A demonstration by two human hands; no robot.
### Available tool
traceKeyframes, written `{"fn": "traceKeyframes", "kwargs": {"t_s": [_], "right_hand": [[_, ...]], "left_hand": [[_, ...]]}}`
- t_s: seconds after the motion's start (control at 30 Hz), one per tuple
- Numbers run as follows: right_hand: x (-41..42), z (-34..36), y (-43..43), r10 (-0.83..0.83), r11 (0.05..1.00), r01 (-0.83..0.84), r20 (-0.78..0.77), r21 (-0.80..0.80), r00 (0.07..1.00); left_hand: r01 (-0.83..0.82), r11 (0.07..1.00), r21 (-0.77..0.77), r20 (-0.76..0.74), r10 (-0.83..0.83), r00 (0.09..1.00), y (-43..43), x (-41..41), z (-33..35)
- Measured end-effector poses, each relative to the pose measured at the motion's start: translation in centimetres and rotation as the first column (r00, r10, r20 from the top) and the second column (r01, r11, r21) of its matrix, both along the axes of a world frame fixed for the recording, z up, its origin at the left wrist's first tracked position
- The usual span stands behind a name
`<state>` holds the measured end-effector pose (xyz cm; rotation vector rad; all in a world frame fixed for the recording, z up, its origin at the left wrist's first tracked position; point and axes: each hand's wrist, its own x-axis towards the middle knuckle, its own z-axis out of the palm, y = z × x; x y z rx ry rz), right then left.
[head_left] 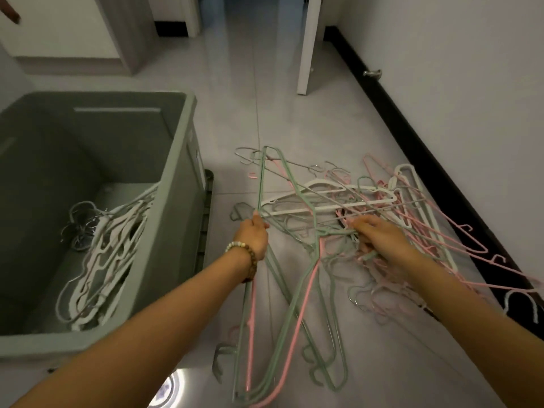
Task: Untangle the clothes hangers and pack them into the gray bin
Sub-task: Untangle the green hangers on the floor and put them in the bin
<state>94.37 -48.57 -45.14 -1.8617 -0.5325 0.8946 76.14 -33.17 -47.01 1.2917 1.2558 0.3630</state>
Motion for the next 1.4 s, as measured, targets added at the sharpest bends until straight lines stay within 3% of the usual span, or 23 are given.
{"fn": "traceKeyframes", "kwargs": {"t_s": [0.1, 0.2, 0.27, 0.33, 0.4, 0.47, 0.53, 0.67, 0.77, 0.93, 1.0, 1.07, 1.13, 1.23, 1.27, 1.33, 1.4], "right_hand": [[1.0, 4.2, 1.9, -0.040, 0.988, 0.072, -0.222, 0.138, 0.974], [1.3, 8.3, 4.4, -0.096, 0.978, 0.135, -0.228, 0.161, 0.969], [1.2, 10.5, 5.9, -0.136, 0.971, 0.183, -0.267, 0.157, 0.954], [0.7, 12.0, 7.2, -0.127, 0.968, 0.192, -0.349, 0.160, 0.929], [-0.5, 12.7, 8.3, -0.050, 0.979, 0.122, -0.390, 0.162, 0.920], [-1.7, 12.5, 9.0, 0.030, 0.990, 0.022, -0.371, 0.136, 0.928], [-2.2, 12.0, 9.2, 0.039, 0.992, 0.008, -0.376, 0.123, 0.926], [-1.6, 11.3, 9.2, 0.023, 0.987, 0.053, -0.464, 0.151, 0.885], [-1.8, 10.5, 9.3, 0.085, 0.993, -0.035, -0.471, 0.112, 0.878], [-3.2, 8.7, 9.0, 0.243, 0.968, -0.180, -0.502, 0.173, 0.830], [-3.5, 8.3, 8.8, 0.307, 0.950, -0.243, -0.437, 0.197, 0.846], [-3.3, 8.0, 8.5, 0.308, 0.949, -0.276, -0.251, 0.153, 0.918], [-2.4, 7.1, 7.7, 0.155, 0.982, -0.147, -0.063, 0.115, 0.986], [-1.0, 4.0, 5.7, -0.039, 0.999, 0.037, 0.089, 0.018, 0.995], [-0.9, 2.7, 4.9, -0.037, 0.998, 0.040, 0.061, -0.055, 0.997], [-1.4, 0.4, 3.8, -0.039, 0.992, 0.010, -0.225, -0.127, 0.974], [-2.2, -0.6, 3.8, -0.032, 0.999, 0.028, -0.544, -0.016, 0.838]], "left_hand": [[-0.009, 0.987, -0.162, -0.035, 0.003, 0.999, 1.1, 1.2, 2.4], [0.062, 0.948, -0.313, -0.018, -0.071, 0.997, 1.4, 1.6, 4.9], [0.179, 0.942, -0.283, -0.010, -0.190, 0.982, 1.9, 2.0, 6.0], [0.320, 0.918, -0.234, 0.051, -0.317, 0.947, 1.5, 2.6, 7.3], [0.440, 0.846, -0.301, 0.134, -0.420, 0.898, 0.5, 3.0, 8.3], [0.521, 0.767, -0.375, 0.254, -0.455, 0.853, -0.7, 3.1, 8.7], [0.533, 0.751, -0.391, 0.326, -0.428, 0.843, -1.3, 3.1, 8.0], [0.529, 0.782, -0.331, 0.242, -0.471, 0.848, -2.5, 3.7, 5.9], [0.529, 0.816, -0.234, 0.114, -0.517, 0.848, -3.6, 4.5, 4.2], [0.353, 0.936, -0.014, 0.054, -0.351, 0.935, -4.2, 4.6, 1.0], [0.246, 0.969, 0.008, 0.090, -0.246, 0.965, -4.6, 4.5, 0.4], [0.126, 0.991, 0.038, 0.111, -0.129, 0.985, -4.3, 4.3, 0.1], [0.001, 0.998, 0.057, 0.132, -0.009, 0.991, -3.2, 3.9, 0.0], [-0.054, 0.998, 0.028, 0.214, 0.047, 0.976, -1.0, 2.9, 0.4], [-0.038, 0.999, 0.026, 0.240, 0.030, 0.970, -0.4, 2.6, 0.8], [-0.004, 1.000, 0.016, 0.310, -0.001, 0.951, 0.4, 2.1, 1.7], [0.010, 0.999, -0.031, 0.385, 0.003, 0.923, 1.0, 1.7, 2.8]]}}
